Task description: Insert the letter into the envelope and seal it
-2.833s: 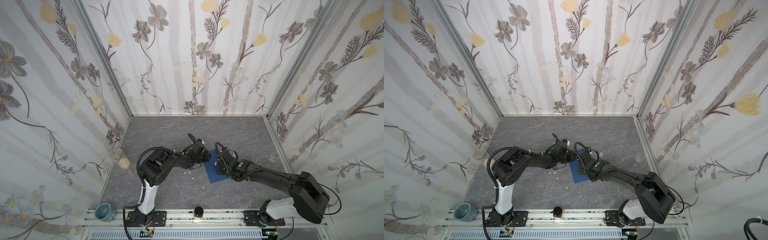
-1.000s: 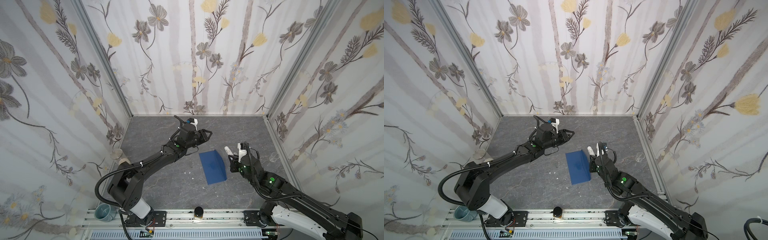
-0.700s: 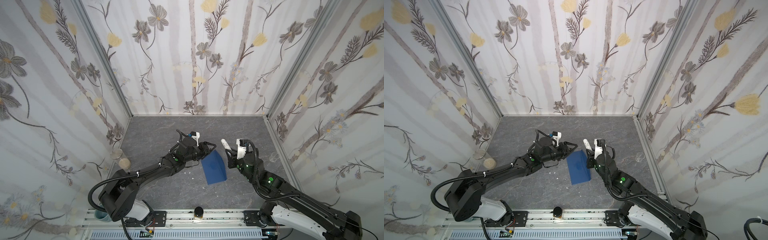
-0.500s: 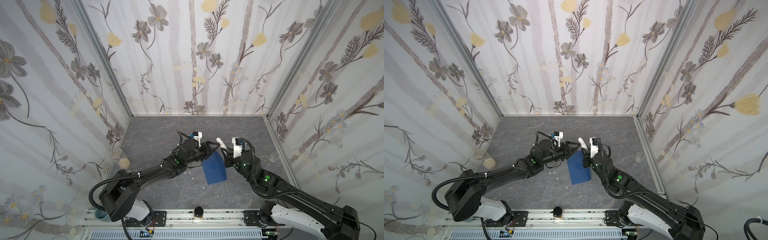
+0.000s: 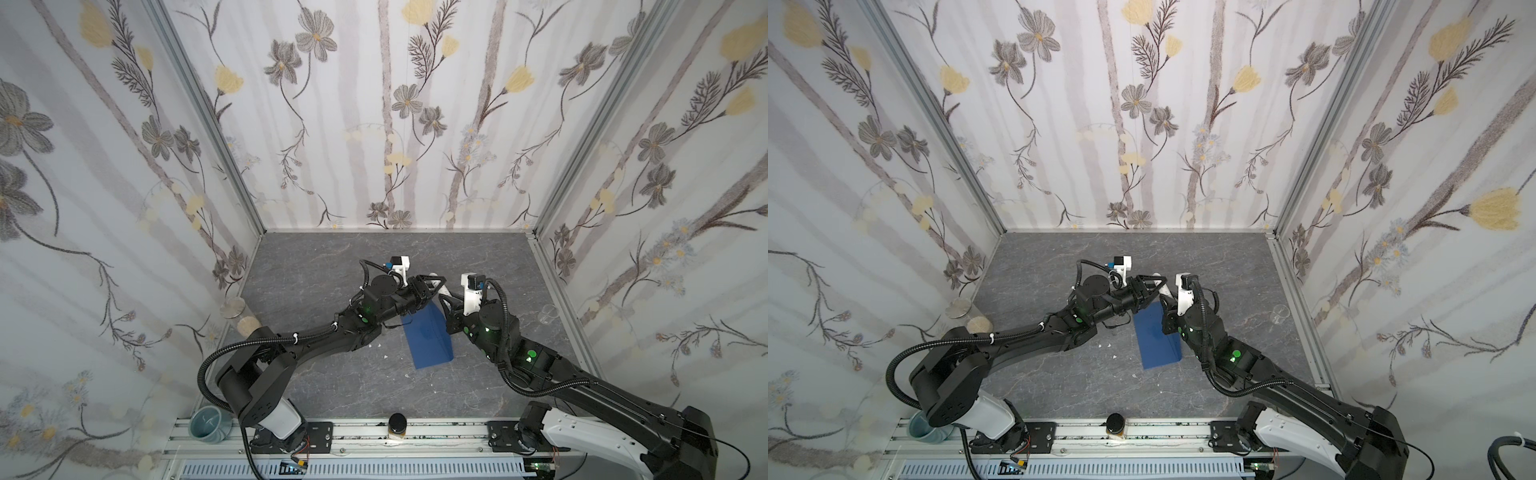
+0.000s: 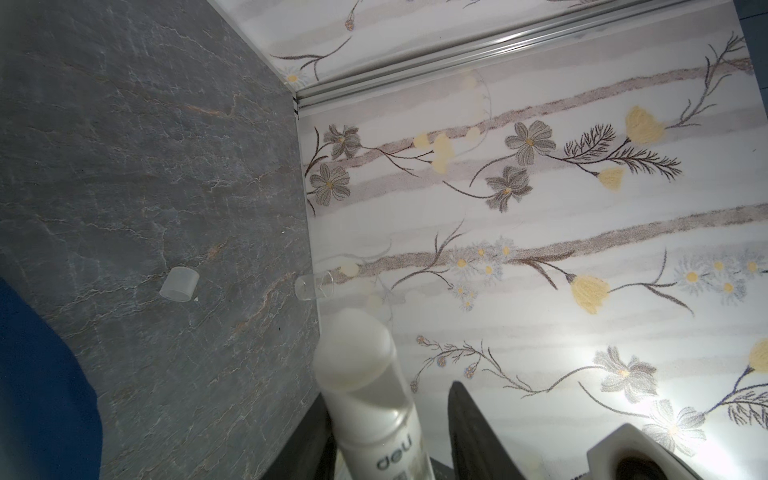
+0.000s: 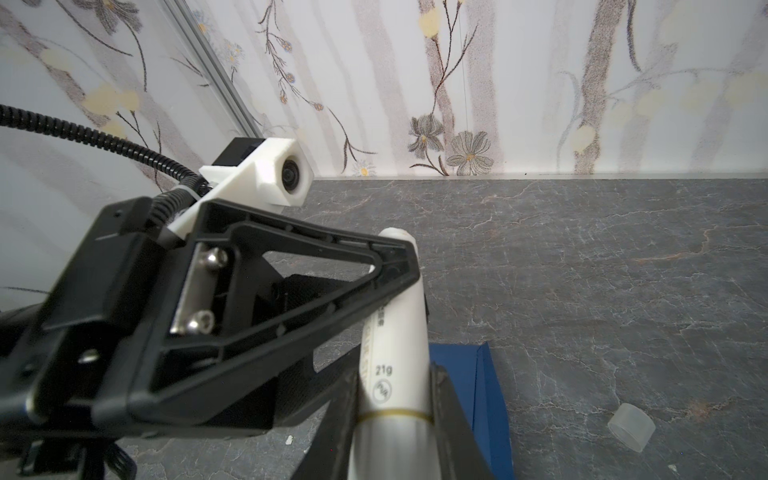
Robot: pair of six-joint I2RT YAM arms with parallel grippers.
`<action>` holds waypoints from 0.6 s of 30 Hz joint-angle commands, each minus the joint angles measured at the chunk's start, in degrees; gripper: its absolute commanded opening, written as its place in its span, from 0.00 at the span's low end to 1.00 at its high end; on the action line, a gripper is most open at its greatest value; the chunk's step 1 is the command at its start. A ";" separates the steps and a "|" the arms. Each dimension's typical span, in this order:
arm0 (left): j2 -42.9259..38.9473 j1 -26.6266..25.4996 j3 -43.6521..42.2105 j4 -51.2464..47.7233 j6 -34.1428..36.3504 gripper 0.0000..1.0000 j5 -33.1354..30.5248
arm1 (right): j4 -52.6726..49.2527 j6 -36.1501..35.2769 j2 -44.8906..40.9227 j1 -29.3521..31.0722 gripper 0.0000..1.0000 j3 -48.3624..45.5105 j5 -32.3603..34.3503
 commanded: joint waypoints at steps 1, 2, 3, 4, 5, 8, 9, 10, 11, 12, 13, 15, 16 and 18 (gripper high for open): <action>0.85 -0.01 1.00 5.29 -1.79 0.41 0.76 | 2.02 -0.20 0.43 0.10 0.00 0.65 0.98; 0.90 -0.02 1.03 5.60 -2.11 0.40 0.89 | 2.01 -0.12 0.52 0.14 0.00 0.61 1.13; 0.99 -0.06 1.06 5.78 -2.32 0.38 0.85 | 2.10 -0.11 0.52 0.15 0.00 0.55 1.17; 1.11 -0.06 0.95 5.92 -2.59 0.37 0.90 | 2.21 -0.11 0.66 0.10 0.00 0.63 1.25; 1.08 -0.02 0.81 6.13 -2.75 0.37 0.94 | 2.23 -0.12 0.77 0.15 0.00 0.65 1.47; 1.42 -0.06 0.81 6.60 -3.53 0.36 1.25 | 2.24 -0.07 1.30 0.13 0.00 0.99 1.49; 1.56 -0.11 0.86 6.79 -3.58 0.36 1.30 | 2.19 -0.02 1.53 0.14 0.00 1.13 1.40; 1.69 -0.11 0.86 6.93 -3.61 0.36 1.25 | 2.19 -0.05 1.72 0.15 0.00 1.18 1.21; 1.91 -0.11 0.90 7.05 -3.73 0.36 1.27 | 2.28 -0.02 1.90 0.15 0.00 1.24 1.05; 2.14 -0.15 0.94 7.21 -3.75 0.36 1.37 | 2.40 -0.03 2.01 0.24 0.00 1.36 0.92; 2.35 -0.14 1.01 7.40 -3.92 0.36 1.40 | 2.37 -0.02 2.17 0.24 0.00 1.44 0.91; 2.88 -0.10 1.15 7.82 -4.23 0.36 1.65 | 2.28 -0.02 2.43 0.28 0.00 1.62 0.91; 3.00 -0.08 1.21 7.96 -4.27 0.36 1.54 | 2.35 -0.02 2.45 0.32 0.00 1.63 0.92; 3.32 -0.11 1.23 8.35 -4.30 0.35 1.45 | 2.46 0.06 2.54 0.37 0.00 1.62 0.83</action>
